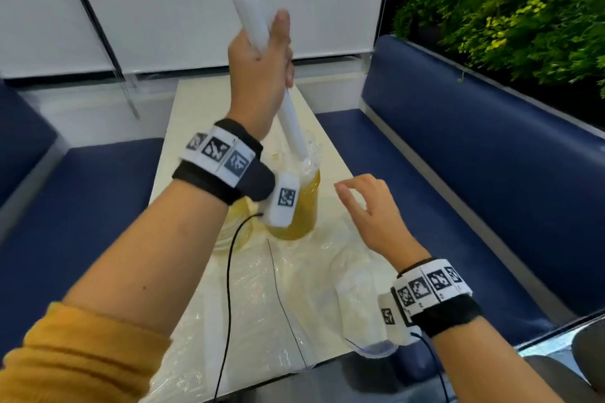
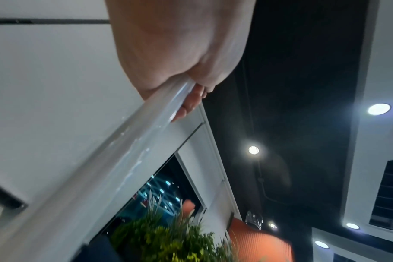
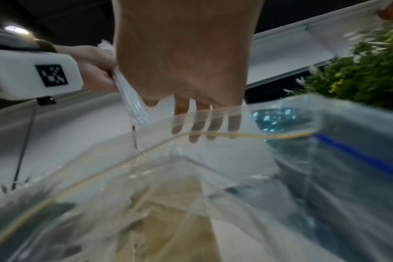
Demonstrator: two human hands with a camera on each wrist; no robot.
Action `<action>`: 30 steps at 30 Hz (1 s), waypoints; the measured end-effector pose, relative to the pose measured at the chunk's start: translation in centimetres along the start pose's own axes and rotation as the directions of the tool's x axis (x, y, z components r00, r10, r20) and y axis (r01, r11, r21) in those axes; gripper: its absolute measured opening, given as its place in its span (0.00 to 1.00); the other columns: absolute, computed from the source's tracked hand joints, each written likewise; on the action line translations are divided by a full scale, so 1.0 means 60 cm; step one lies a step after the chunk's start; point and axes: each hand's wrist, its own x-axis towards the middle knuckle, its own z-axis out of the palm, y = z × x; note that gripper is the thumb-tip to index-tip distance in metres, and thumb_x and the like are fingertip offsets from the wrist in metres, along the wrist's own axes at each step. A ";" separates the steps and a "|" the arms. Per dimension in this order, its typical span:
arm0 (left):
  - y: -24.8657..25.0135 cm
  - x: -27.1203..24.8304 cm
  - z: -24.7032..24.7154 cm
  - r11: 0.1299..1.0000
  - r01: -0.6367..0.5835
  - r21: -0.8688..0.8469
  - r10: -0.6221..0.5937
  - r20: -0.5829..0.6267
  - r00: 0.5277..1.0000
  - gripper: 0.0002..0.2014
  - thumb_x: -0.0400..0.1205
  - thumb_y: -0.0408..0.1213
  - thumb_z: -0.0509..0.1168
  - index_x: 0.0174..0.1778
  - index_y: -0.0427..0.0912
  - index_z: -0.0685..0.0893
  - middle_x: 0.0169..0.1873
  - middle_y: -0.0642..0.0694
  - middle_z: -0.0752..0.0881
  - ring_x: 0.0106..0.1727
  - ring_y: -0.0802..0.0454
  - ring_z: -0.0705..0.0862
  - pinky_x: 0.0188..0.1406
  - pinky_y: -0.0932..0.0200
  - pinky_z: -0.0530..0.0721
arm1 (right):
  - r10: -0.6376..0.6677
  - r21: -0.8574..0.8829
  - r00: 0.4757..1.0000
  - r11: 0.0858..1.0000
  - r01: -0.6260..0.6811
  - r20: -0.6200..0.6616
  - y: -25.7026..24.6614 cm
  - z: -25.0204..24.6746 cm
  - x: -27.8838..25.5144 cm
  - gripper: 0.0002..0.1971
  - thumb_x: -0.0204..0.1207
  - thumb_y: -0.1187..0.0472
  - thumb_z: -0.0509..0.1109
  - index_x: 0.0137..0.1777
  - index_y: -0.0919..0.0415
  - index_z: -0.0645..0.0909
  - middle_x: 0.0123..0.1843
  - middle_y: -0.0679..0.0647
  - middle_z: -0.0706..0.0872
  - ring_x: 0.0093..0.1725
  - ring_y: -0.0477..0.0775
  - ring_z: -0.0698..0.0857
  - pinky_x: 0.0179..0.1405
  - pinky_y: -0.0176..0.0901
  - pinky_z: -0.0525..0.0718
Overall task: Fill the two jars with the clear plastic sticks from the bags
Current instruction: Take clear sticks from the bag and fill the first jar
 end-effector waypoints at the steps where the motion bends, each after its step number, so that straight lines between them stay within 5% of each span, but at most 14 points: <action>1: 0.006 0.014 -0.003 0.999 -0.034 0.015 0.034 -0.013 0.999 0.15 0.88 0.46 0.64 0.37 0.44 0.75 0.22 0.53 0.74 0.23 0.52 0.73 0.26 0.55 0.77 | 0.042 -0.033 0.998 0.999 -0.041 0.040 0.010 -0.002 -0.004 0.23 0.80 0.30 0.55 0.60 0.41 0.84 0.58 0.36 0.81 0.62 0.46 0.77 0.64 0.53 0.79; 6: -0.028 0.051 -0.015 0.983 -0.085 0.161 0.094 -0.045 0.995 0.16 0.88 0.47 0.63 0.41 0.40 0.75 0.23 0.54 0.75 0.25 0.54 0.78 0.31 0.55 0.82 | 0.122 -0.156 0.966 0.984 -0.087 0.228 0.031 -0.009 -0.022 0.34 0.72 0.20 0.53 0.64 0.40 0.83 0.65 0.38 0.81 0.68 0.45 0.75 0.70 0.58 0.76; 12: -0.140 0.038 -0.028 0.957 0.091 0.276 -0.090 -0.017 0.996 0.16 0.89 0.49 0.63 0.40 0.43 0.77 0.24 0.54 0.80 0.30 0.53 0.83 0.36 0.59 0.84 | 0.172 -0.147 0.901 0.981 -0.123 0.397 0.038 -0.012 -0.042 0.34 0.69 0.20 0.58 0.68 0.39 0.80 0.67 0.35 0.78 0.70 0.41 0.71 0.74 0.50 0.72; 17: -0.200 0.013 -0.035 0.892 0.216 0.398 -0.266 0.075 0.961 0.25 0.91 0.48 0.59 0.49 0.26 0.86 0.38 0.43 0.88 0.38 0.54 0.84 0.44 0.58 0.80 | 0.133 -0.168 0.923 0.983 -0.076 0.360 0.031 -0.006 -0.035 0.33 0.72 0.23 0.56 0.68 0.41 0.80 0.66 0.36 0.78 0.68 0.40 0.72 0.73 0.47 0.74; 21: -0.223 0.000 -0.047 0.626 0.151 0.765 -0.403 0.152 0.903 0.32 0.85 0.61 0.57 0.51 0.32 0.89 0.43 0.39 0.88 0.46 0.39 0.85 0.57 0.47 0.82 | 0.029 -0.213 0.953 0.976 0.038 0.303 0.012 -0.009 -0.004 0.28 0.78 0.30 0.57 0.68 0.45 0.80 0.66 0.40 0.78 0.67 0.43 0.72 0.68 0.48 0.76; 24: -0.226 -0.012 -0.052 0.410 0.026 0.912 -0.426 0.166 0.890 0.32 0.86 0.63 0.56 0.50 0.32 0.86 0.46 0.37 0.86 0.50 0.37 0.83 0.70 0.41 0.74 | -0.112 -0.192 0.978 0.971 0.145 0.175 -0.021 -0.015 0.036 0.20 0.84 0.42 0.59 0.68 0.51 0.80 0.65 0.46 0.78 0.66 0.47 0.74 0.65 0.53 0.80; 27: -0.217 -0.017 -0.057 0.437 -0.005 0.899 -0.386 0.192 0.902 0.31 0.85 0.62 0.62 0.59 0.32 0.84 0.58 0.34 0.86 0.64 0.34 0.81 0.78 0.39 0.64 | -0.239 -0.192 0.970 0.951 0.244 0.051 -0.073 -0.020 0.084 0.19 0.88 0.50 0.59 0.75 0.54 0.75 0.75 0.49 0.74 0.74 0.49 0.72 0.67 0.50 0.80; 30: -0.201 -0.021 -0.071 0.643 0.014 0.766 -0.276 0.214 0.937 0.46 0.76 0.60 0.74 0.83 0.37 0.66 0.80 0.38 0.71 0.82 0.40 0.67 0.85 0.43 0.62 | -0.295 -0.224 0.954 0.928 0.299 0.052 -0.123 -0.016 0.125 0.23 0.89 0.51 0.56 0.83 0.53 0.66 0.85 0.47 0.63 0.83 0.47 0.62 0.70 0.39 0.69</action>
